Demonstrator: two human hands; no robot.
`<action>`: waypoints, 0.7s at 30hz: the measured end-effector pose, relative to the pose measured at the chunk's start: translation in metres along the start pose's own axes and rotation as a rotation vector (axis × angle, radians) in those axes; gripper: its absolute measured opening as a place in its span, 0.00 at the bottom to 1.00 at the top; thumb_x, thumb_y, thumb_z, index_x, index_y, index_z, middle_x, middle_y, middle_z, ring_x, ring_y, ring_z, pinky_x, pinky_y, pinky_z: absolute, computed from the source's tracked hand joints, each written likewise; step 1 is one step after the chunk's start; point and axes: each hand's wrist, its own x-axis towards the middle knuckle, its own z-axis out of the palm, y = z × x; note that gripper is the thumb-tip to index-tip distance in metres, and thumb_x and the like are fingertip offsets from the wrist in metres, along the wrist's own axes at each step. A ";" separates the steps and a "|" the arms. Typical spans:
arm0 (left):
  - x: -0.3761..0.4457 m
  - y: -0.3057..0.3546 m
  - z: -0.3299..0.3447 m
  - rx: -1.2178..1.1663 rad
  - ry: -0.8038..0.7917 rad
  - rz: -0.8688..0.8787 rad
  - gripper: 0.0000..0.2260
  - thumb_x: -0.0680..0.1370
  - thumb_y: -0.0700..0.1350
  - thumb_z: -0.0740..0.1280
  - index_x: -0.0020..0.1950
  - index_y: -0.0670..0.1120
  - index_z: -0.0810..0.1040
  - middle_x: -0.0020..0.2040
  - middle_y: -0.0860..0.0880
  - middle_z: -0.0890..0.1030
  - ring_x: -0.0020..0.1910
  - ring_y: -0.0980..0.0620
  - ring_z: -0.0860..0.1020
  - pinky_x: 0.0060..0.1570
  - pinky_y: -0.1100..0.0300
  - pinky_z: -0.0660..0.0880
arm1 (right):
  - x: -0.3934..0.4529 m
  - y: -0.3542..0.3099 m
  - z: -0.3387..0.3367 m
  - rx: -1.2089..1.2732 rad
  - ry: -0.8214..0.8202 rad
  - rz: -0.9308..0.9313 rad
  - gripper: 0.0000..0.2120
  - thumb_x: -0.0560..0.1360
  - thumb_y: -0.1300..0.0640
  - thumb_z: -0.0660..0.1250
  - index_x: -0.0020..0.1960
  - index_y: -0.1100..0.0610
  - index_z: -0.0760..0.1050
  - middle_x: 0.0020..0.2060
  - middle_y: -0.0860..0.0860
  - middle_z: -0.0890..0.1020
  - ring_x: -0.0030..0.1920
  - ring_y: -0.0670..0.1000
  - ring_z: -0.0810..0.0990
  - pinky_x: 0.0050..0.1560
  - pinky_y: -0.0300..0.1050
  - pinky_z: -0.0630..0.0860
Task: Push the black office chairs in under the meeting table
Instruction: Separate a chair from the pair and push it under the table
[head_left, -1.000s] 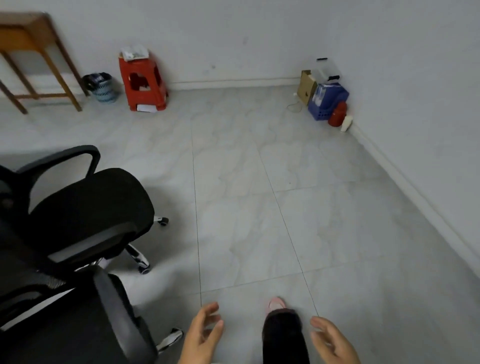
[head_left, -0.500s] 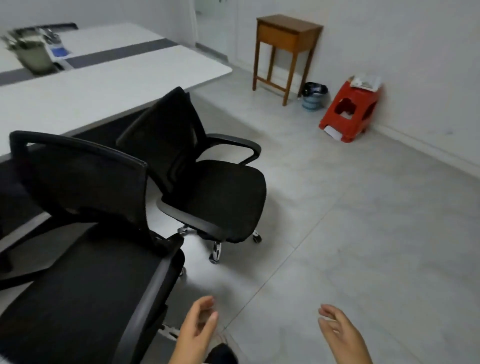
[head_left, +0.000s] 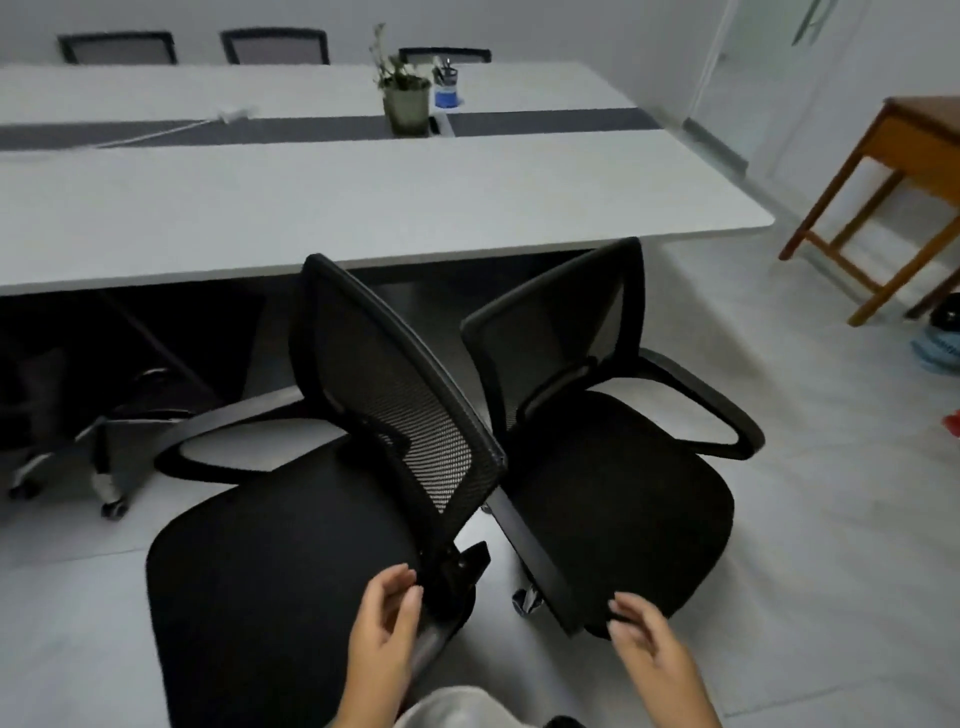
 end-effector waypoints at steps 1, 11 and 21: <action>0.005 0.005 0.001 -0.004 0.028 0.001 0.13 0.75 0.32 0.62 0.45 0.51 0.73 0.46 0.47 0.77 0.39 0.64 0.79 0.39 0.77 0.72 | 0.016 -0.014 0.000 -0.037 -0.039 -0.033 0.10 0.74 0.66 0.62 0.53 0.57 0.71 0.52 0.56 0.76 0.48 0.50 0.74 0.39 0.31 0.72; 0.095 0.125 0.065 0.172 0.196 0.131 0.24 0.69 0.53 0.67 0.63 0.53 0.66 0.57 0.60 0.67 0.61 0.61 0.68 0.61 0.67 0.67 | 0.166 -0.165 0.047 -0.288 -0.387 -0.510 0.13 0.74 0.65 0.63 0.58 0.58 0.73 0.51 0.51 0.76 0.52 0.48 0.75 0.45 0.29 0.68; 0.096 0.142 0.055 0.348 0.144 -0.076 0.37 0.65 0.45 0.64 0.73 0.52 0.56 0.60 0.59 0.67 0.60 0.61 0.69 0.60 0.67 0.69 | 0.224 -0.243 0.119 -0.541 -0.691 -1.069 0.18 0.74 0.57 0.64 0.63 0.59 0.71 0.59 0.47 0.70 0.61 0.43 0.66 0.62 0.33 0.59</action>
